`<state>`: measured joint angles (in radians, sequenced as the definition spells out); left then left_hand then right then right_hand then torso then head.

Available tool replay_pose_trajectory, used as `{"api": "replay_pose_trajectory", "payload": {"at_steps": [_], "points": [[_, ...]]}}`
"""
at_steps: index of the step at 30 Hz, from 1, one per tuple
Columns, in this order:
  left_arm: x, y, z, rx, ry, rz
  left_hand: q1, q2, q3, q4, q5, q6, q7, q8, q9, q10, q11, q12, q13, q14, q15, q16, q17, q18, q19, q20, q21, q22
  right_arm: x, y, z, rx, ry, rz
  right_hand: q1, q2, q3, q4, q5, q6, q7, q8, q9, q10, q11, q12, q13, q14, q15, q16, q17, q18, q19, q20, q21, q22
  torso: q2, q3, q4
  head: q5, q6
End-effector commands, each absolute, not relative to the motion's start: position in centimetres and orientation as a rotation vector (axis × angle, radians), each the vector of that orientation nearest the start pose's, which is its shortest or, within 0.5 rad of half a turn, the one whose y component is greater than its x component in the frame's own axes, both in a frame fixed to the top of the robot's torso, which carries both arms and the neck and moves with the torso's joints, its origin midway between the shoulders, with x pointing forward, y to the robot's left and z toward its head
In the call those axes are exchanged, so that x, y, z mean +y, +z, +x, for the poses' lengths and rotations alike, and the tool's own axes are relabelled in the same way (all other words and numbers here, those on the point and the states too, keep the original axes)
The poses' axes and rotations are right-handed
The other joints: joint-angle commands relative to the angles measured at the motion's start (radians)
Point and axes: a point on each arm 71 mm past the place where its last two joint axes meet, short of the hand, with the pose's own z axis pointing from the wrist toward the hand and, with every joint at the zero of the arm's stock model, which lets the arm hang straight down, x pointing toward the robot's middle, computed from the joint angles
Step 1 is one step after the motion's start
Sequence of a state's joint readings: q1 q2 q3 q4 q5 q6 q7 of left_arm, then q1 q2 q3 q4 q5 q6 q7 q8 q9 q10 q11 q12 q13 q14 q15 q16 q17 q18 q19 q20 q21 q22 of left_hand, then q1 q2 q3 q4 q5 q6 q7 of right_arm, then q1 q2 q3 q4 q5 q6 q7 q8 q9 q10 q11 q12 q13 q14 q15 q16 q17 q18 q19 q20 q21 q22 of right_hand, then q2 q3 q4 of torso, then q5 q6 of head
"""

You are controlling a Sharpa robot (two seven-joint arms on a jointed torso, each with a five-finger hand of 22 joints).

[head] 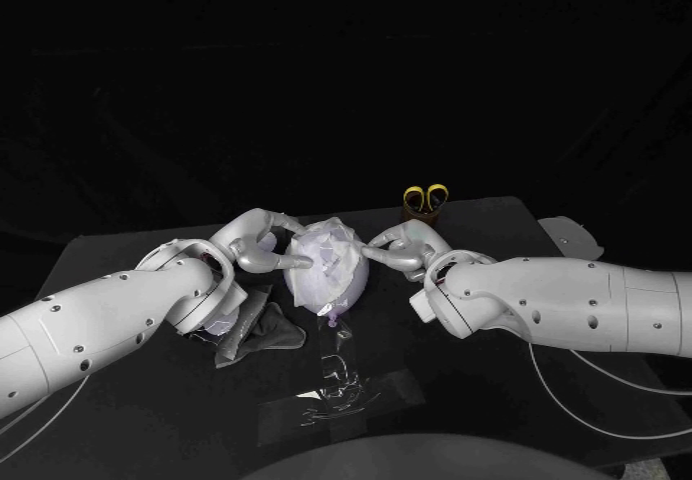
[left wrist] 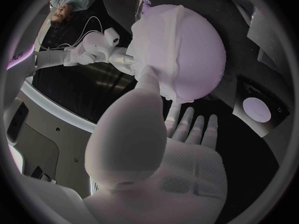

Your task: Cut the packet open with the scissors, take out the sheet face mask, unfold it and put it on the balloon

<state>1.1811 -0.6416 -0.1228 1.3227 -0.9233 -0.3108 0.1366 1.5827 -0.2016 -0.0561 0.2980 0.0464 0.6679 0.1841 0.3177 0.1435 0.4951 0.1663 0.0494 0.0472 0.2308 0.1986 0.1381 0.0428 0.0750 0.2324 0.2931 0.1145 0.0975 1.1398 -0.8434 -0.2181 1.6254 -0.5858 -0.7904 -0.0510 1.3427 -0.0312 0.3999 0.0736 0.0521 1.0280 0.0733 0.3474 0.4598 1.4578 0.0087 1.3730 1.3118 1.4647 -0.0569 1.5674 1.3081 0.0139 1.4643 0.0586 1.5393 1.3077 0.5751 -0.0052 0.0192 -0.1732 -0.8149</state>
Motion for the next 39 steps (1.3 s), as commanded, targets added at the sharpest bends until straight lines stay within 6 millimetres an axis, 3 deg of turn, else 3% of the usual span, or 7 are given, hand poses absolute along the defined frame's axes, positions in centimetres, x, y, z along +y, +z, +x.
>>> {"api": "replay_pose_trajectory", "payload": {"at_steps": [1, 17, 21, 23, 26, 30, 39], "points": [[14.9, -23.4, 49.9, 1.812, -1.053, -0.193, 0.005, 0.007, 0.006, 0.0, 0.004, 0.005, 0.018, 0.0, 0.001, 0.004, 0.005, -0.003, 0.0, -0.001, -0.003, -0.005, -0.001, -0.012, -0.005, -0.001, -0.005, -0.001, -20.6, -26.0, 43.2, 1.628, 0.823, 0.856, 0.027, 0.019, 0.027, -0.013, -0.003, 0.019, -0.005, 0.022, 0.018, 0.032, -0.015, 0.013, 0.134, 0.106, -0.009, 0.003, 0.263, -0.007, 0.093, -0.011, 0.007, 0.255, 0.001, 0.0006, -0.0002, -0.001, -0.001], [15.0, -23.5, 49.9, 1.817, -1.052, -0.2, 0.003, 0.013, 0.007, 0.0, 0.004, 0.007, 0.018, 0.001, 0.002, 0.007, 0.006, -0.002, 0.0, 0.003, -0.003, -0.004, 0.0, -0.011, -0.006, -0.001, -0.006, -0.002, -20.8, -25.3, 42.7, 1.552, 0.862, 0.866, -0.024, 0.006, 0.107, -0.048, -0.003, 0.015, -0.015, 0.075, 0.074, 0.042, -0.025, 0.018, 0.141, 0.106, -0.018, 0.003, 0.263, -0.008, 0.093, -0.022, 0.008, 0.255, 0.0, 0.0005, -0.0009, -0.003, -0.003], [15.1, -23.5, 50.0, 1.819, -1.05, -0.203, 0.003, 0.013, 0.007, 0.0, 0.004, 0.007, 0.018, 0.001, 0.002, 0.007, 0.006, -0.002, 0.0, 0.003, -0.003, -0.004, 0.0, -0.011, -0.006, -0.001, -0.006, -0.002, -21.0, -25.2, 42.4, 1.555, 0.864, 0.873, -0.03, 0.005, 0.115, -0.052, -0.003, 0.013, -0.016, 0.08, 0.08, 0.042, -0.025, 0.018, 0.141, 0.106, -0.018, 0.003, 0.263, -0.008, 0.094, -0.022, 0.009, 0.255, 0.0, -0.0003, -0.0038, -0.004, -0.004], [15.1, -23.5, 50.0, 1.818, -1.049, -0.205, 0.003, 0.013, 0.007, 0.0, 0.004, 0.007, 0.018, 0.001, 0.002, 0.007, 0.006, -0.002, 0.0, 0.003, -0.003, -0.004, 0.0, -0.011, -0.006, -0.001, -0.006, -0.002, -21.2, -25.1, 42.3, 1.56, 0.863, 0.876, -0.03, 0.004, 0.117, -0.053, -0.003, 0.013, -0.016, 0.081, 0.081, 0.042, -0.026, 0.018, 0.141, 0.106, -0.018, 0.003, 0.263, -0.008, 0.094, -0.022, 0.009, 0.255, 0.0, -0.0007, -0.0016, -0.004, -0.001], [15.2, -23.5, 50.0, 1.817, -1.047, -0.209, 0.002, 0.017, 0.01, -0.001, 0.004, 0.008, 0.018, 0.001, 0.002, 0.01, 0.005, -0.002, 0.001, 0.005, -0.002, -0.004, 0.001, -0.011, -0.006, -0.002, -0.006, -0.002, -21.5, -25.1, 42.1, 1.571, 0.861, 0.875, -0.033, 0.004, 0.124, -0.057, -0.003, 0.011, -0.016, 0.084, 0.085, 0.042, -0.026, 0.017, 0.141, 0.106, -0.019, 0.003, 0.263, -0.008, 0.094, -0.023, 0.01, 0.255, -0.002, 0.0021, -0.0027, -0.002, -0.003], [15.3, -23.5, 50.0, 1.814, -1.044, -0.213, 0.002, 0.017, 0.01, -0.001, 0.004, 0.008, 0.018, 0.001, 0.002, 0.01, 0.005, -0.002, 0.001, 0.005, -0.002, -0.004, 0.001, -0.011, -0.006, -0.002, -0.006, -0.002, -21.9, -25.0, 41.9, 1.595, 0.854, 0.874, -0.038, 0.002, 0.137, -0.066, -0.003, 0.008, -0.016, 0.09, 0.093, 0.042, -0.026, 0.016, 0.141, 0.106, -0.019, 0.003, 0.263, -0.008, 0.095, -0.023, 0.011, 0.256, -0.001, -0.0002, -0.0036, 0.0, -0.003], [15.4, -23.5, 50.1, 1.807, -1.042, -0.216, 0.002, 0.017, 0.01, -0.001, 0.004, 0.008, 0.018, 0.001, 0.002, 0.01, 0.005, -0.002, 0.001, 0.005, -0.002, -0.004, 0.001, -0.011, -0.006, -0.002, -0.006, -0.002, -22.7, -24.6, 41.2, 1.617, 0.847, 0.865, -0.047, -0.002, 0.152, -0.075, -0.003, 0.005, -0.016, 0.097, 0.102, 0.044, -0.026, 0.019, 0.143, 0.106, -0.019, 0.003, 0.263, -0.009, 0.096, -0.024, 0.014, 0.257, -0.001, 0.0009, -0.0051, 0.001, -0.001]]}}
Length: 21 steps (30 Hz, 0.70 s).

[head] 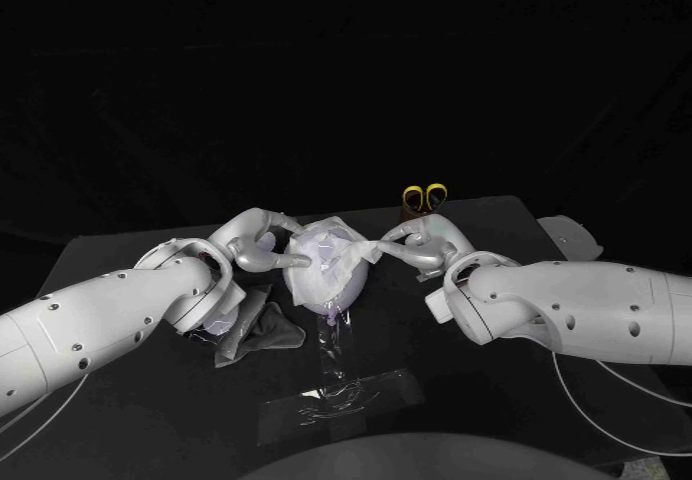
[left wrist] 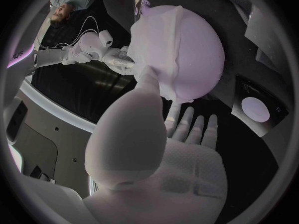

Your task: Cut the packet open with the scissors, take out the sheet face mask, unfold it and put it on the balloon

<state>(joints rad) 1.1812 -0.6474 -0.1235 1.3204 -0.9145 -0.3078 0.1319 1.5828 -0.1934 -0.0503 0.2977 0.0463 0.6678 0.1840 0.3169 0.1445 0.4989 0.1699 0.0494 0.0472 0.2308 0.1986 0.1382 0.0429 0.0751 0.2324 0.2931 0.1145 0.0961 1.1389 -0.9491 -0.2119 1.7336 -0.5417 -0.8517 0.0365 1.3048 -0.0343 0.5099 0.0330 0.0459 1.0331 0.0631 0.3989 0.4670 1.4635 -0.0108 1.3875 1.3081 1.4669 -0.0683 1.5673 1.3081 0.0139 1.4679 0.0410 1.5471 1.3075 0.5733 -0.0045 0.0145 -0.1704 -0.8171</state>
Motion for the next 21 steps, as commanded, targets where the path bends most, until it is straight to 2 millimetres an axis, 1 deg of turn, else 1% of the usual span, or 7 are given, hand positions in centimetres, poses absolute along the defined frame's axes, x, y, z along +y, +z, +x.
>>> {"api": "replay_pose_trajectory", "payload": {"at_steps": [1, 5, 6, 7, 11, 21], "points": [[15.41, -23.48, 50.08, 1.807, -1.042, -0.216, 0.002, 0.009, 0.004, 0.0, 0.004, 0.008, 0.018, 0.001, 0.001, 0.006, 0.002, -0.002, 0.001, 0.005, -0.002, -0.004, 0.0, -0.011, -0.006, -0.002, -0.006, -0.001, -22.73, -24.51, 41.13, 1.617, 0.847, 0.864, -0.009, 0.001, 0.042, -0.035, 0.003, 0.0, -0.006, 0.045, 0.094, 0.039, -0.007, 0.004, 0.147, 0.104, -0.008, 0.003, 0.263, -0.009, 0.093, -0.006, 0.006, 0.257, 0.001, 0.0006, -0.0004, -0.002, 0.001], [15.47, -23.49, 50.1, 1.807, -1.04, -0.218, 0.002, 0.009, 0.004, 0.0, 0.004, 0.008, 0.018, 0.001, 0.001, 0.006, 0.002, -0.002, 0.001, 0.005, -0.002, -0.004, 0.0, -0.011, -0.006, -0.002, -0.006, -0.001, -23.0, -24.25, 41.01, 1.627, 0.844, 0.865, -0.012, 0.0, 0.047, -0.038, 0.003, -0.001, -0.006, 0.048, 0.097, 0.039, -0.007, 0.004, 0.147, 0.104, -0.008, 0.003, 0.263, -0.009, 0.093, -0.006, 0.007, 0.257, 0.0, 0.0009, -0.0011, -0.002, 0.003], [15.48, -23.49, 50.1, 1.807, -1.04, -0.218, 0.002, 0.009, 0.004, 0.0, 0.004, 0.008, 0.018, 0.001, 0.001, 0.006, 0.002, -0.002, 0.001, 0.005, -0.002, -0.004, 0.0, -0.011, -0.006, -0.002, -0.006, -0.001, -23.06, -24.23, 41.0, 1.634, 0.842, 0.865, -0.012, 0.0, 0.047, -0.038, 0.003, -0.001, -0.006, 0.048, 0.097, 0.039, -0.007, 0.004, 0.147, 0.104, -0.008, 0.003, 0.263, -0.009, 0.093, -0.006, 0.007, 0.257, 0.001, 0.0019, 0.0004, -0.002, 0.002], [15.49, -23.49, 50.1, 1.806, -1.039, -0.218, 0.002, 0.009, 0.004, 0.0, 0.004, 0.008, 0.018, 0.001, 0.001, 0.006, 0.002, -0.002, 0.001, 0.005, -0.002, -0.004, 0.0, -0.011, -0.006, -0.002, -0.006, -0.001, -23.1, -24.23, 41.0, 1.641, 0.84, 0.865, -0.014, -0.001, 0.049, -0.039, 0.003, -0.001, -0.006, 0.049, 0.099, 0.04, -0.007, 0.005, 0.148, 0.104, -0.008, 0.003, 0.263, -0.01, 0.094, -0.006, 0.008, 0.258, 0.001, 0.0022, 0.0005, -0.001, 0.003], [15.52, -23.5, 50.1, 1.806, -1.038, -0.219, 0.002, 0.009, 0.004, 0.0, 0.004, 0.008, 0.018, 0.001, 0.001, 0.006, 0.002, -0.002, 0.001, 0.005, -0.002, -0.004, 0.0, -0.011, -0.006, -0.002, -0.006, -0.001, -23.21, -24.45, 40.96, 1.696, 0.827, 0.869, -0.015, -0.002, 0.051, -0.04, 0.003, -0.002, -0.006, 0.05, 0.1, 0.04, -0.007, 0.007, 0.149, 0.104, -0.008, 0.003, 0.263, -0.009, 0.093, -0.006, 0.007, 0.257, 0.001, 0.0014, -0.0003, -0.001, 0.004], [15.55, -23.53, 50.14, 1.804, -1.034, -0.221, 0.001, 0.004, 0.003, 0.0, 0.004, 0.004, 0.017, -0.001, 0.0, 0.004, 0.0, -0.003, 0.0, 0.005, -0.001, -0.005, 0.001, -0.011, -0.006, -0.002, -0.006, -0.001, -23.59, -24.77, 40.84, 1.835, 0.764, 0.847, -0.02, -0.003, 0.055, -0.043, 0.003, -0.003, -0.006, 0.052, 0.103, 0.04, -0.007, 0.006, 0.149, 0.104, -0.008, 0.003, 0.263, -0.009, 0.093, -0.006, 0.006, 0.257, 0.001, 0.0011, 0.0003, -0.003, 0.007]]}}
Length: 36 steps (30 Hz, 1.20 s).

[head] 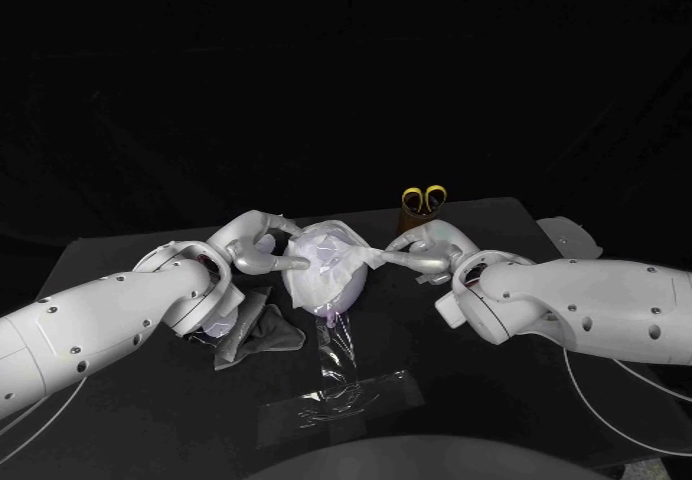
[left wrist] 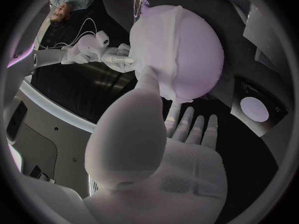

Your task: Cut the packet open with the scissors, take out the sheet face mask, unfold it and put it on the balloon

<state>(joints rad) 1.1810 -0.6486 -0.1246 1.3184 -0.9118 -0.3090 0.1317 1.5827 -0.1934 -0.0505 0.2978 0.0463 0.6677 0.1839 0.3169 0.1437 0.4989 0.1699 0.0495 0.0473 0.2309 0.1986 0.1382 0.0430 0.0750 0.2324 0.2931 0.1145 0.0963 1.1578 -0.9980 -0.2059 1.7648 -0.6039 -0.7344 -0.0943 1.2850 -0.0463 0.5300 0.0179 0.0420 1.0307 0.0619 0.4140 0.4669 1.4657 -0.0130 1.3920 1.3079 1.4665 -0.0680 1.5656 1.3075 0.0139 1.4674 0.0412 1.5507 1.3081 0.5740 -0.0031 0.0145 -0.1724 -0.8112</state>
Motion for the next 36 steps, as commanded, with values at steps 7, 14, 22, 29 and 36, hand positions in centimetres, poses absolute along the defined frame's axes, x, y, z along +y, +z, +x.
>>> {"api": "replay_pose_trajectory", "payload": {"at_steps": [7, 14, 22, 29, 36], "points": [[15.6, -23.5, 50.1, 1.804, -1.033, -0.222, 0.001, 0.004, 0.003, -0.001, 0.004, 0.004, 0.017, -0.001, 0.001, 0.004, 0.0, -0.003, 0.0, 0.005, -0.001, -0.005, 0.001, -0.01, -0.006, -0.002, -0.006, -0.002, -24.1, -24.8, 41.1, 1.878, 0.701, 0.841, -0.003, 0.008, 0.039, -0.029, 0.007, -0.001, -0.006, 0.039, 0.106, 0.038, -0.005, 0.001, 0.149, 0.104, -0.008, 0.005, 0.263, -0.01, 0.095, -0.007, 0.005, 0.257, 0.001, -0.0001, 0.0006, -0.001, 0.003], [15.6, -23.6, 50.1, 1.803, -1.032, -0.223, 0.001, 0.004, 0.003, -0.001, 0.004, 0.004, 0.017, -0.001, 0.001, 0.004, 0.0, -0.003, 0.0, 0.005, -0.001, -0.005, 0.001, -0.01, -0.006, -0.002, -0.006, -0.002, -24.6, -24.8, 41.3, 1.887, 0.656, 0.855, -0.007, 0.007, 0.045, -0.032, 0.007, -0.001, -0.006, 0.042, 0.109, 0.039, -0.006, 0.002, 0.15, 0.104, -0.009, 0.005, 0.263, -0.01, 0.095, -0.007, 0.006, 0.258, 0.0, -0.0002, 0.0002, -0.001, 0.003], [15.6, -23.6, 50.1, 1.804, -1.03, -0.224, 0.001, -0.001, 0.0, 0.0, 0.004, 0.001, 0.016, -0.004, 0.001, 0.0, -0.001, -0.004, 0.0, 0.006, 0.0, -0.006, 0.001, -0.01, -0.007, -0.002, -0.007, -0.003, -24.8, -24.8, 41.5, 1.921, 0.634, 0.855, -0.012, 0.006, 0.053, -0.036, 0.007, -0.002, -0.007, 0.045, 0.114, 0.04, -0.006, 0.005, 0.152, 0.104, -0.009, 0.005, 0.263, -0.011, 0.096, -0.007, 0.008, 0.258, 0.0, -0.0001, 0.0004, -0.002, 0.004], [15.6, -23.6, 50.1, 1.804, -1.03, -0.224, 0.001, -0.001, 0.0, 0.0, 0.004, 0.001, 0.016, -0.004, 0.001, 0.0, -0.001, -0.004, 0.0, 0.006, 0.0, -0.006, 0.001, -0.01, -0.007, -0.002, -0.007, -0.003, -24.6, -24.7, 41.4, 1.997, 0.627, 0.836, -0.016, 0.004, 0.06, -0.039, 0.007, -0.002, -0.007, 0.048, 0.117, 0.042, -0.007, 0.007, 0.154, 0.104, -0.01, 0.005, 0.263, -0.011, 0.097, -0.007, 0.01, 0.259, 0.001, -0.0006, 0.0006, -0.004, 0.005], [15.5, -23.6, 50.2, 1.805, -1.03, -0.224, 0.001, -0.001, 0.0, 0.0, 0.004, 0.001, 0.016, -0.004, 0.001, 0.0, -0.001, -0.004, 0.0, 0.006, 0.0, -0.006, 0.001, -0.01, -0.007, -0.002, -0.007, -0.003, -24.3, -24.9, 41.3, 2.123, 0.604, 0.8, -0.024, 0.0, 0.082, -0.051, 0.007, -0.004, -0.007, 0.053, 0.125, 0.043, -0.007, 0.01, 0.156, 0.104, -0.01, 0.005, 0.263, -0.011, 0.098, -0.008, 0.011, 0.259, 0.001, -0.0004, 0.001, -0.005, 0.003]]}}
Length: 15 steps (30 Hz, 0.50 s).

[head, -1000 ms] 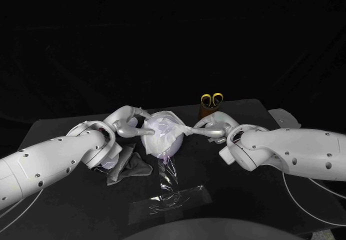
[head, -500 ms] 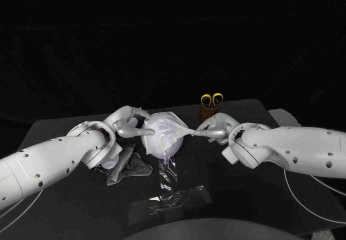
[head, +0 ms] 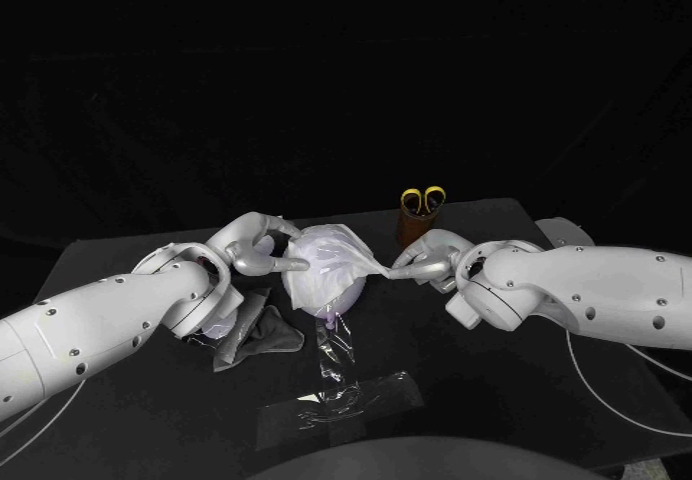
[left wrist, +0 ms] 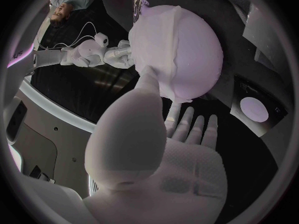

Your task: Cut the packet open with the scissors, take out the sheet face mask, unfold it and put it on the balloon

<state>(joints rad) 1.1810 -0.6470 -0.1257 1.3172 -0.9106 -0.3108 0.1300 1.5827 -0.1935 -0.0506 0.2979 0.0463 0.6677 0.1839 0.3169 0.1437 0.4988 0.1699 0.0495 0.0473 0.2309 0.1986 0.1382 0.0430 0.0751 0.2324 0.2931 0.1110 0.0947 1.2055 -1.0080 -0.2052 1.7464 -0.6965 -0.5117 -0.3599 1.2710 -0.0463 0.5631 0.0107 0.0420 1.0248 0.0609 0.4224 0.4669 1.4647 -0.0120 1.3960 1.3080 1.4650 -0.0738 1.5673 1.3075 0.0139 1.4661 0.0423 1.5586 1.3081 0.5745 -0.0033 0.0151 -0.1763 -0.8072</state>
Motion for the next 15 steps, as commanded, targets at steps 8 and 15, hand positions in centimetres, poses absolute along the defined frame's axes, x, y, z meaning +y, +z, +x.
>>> {"api": "replay_pose_trajectory", "payload": {"at_steps": [8, 15], "points": [[15.5, -23.6, 50.2, 1.805, -1.028, -0.224, 0.001, -0.003, -0.002, 0.0, 0.004, 0.0, 0.016, -0.005, 0.001, -0.001, -0.002, -0.004, 0.0, 0.006, 0.0, -0.007, 0.001, -0.01, -0.007, -0.002, -0.004, -0.001, -24.6, -24.5, 41.7, 2.215, 0.561, 0.759, -0.021, -0.004, 0.068, -0.054, 0.008, 0.0, -0.006, 0.049, 0.131, 0.046, -0.008, 0.01, 0.159, 0.106, -0.004, 0.003, 0.263, -0.012, 0.1, -0.009, 0.004, 0.26, 0.0, 0.0003, -0.0001, -0.001, -0.002], [15.6, -23.6, 50.2, 1.806, -1.027, -0.225, 0.001, -0.003, -0.002, 0.0, 0.004, 0.0, 0.016, -0.005, 0.001, -0.001, -0.002, -0.004, 0.0, 0.006, 0.0, -0.007, 0.001, -0.01, -0.007, -0.002, -0.004, -0.001, -25.0, -23.5, 42.6, 2.268, 0.529, 0.717, -0.028, -0.006, 0.078, -0.059, 0.009, 0.0, -0.006, 0.052, 0.135, 0.048, -0.008, 0.014, 0.163, 0.106, -0.004, 0.003, 0.263, -0.013, 0.102, -0.009, 0.008, 0.261, 0.0, 0.0002, -0.0003, -0.003, -0.002]]}}
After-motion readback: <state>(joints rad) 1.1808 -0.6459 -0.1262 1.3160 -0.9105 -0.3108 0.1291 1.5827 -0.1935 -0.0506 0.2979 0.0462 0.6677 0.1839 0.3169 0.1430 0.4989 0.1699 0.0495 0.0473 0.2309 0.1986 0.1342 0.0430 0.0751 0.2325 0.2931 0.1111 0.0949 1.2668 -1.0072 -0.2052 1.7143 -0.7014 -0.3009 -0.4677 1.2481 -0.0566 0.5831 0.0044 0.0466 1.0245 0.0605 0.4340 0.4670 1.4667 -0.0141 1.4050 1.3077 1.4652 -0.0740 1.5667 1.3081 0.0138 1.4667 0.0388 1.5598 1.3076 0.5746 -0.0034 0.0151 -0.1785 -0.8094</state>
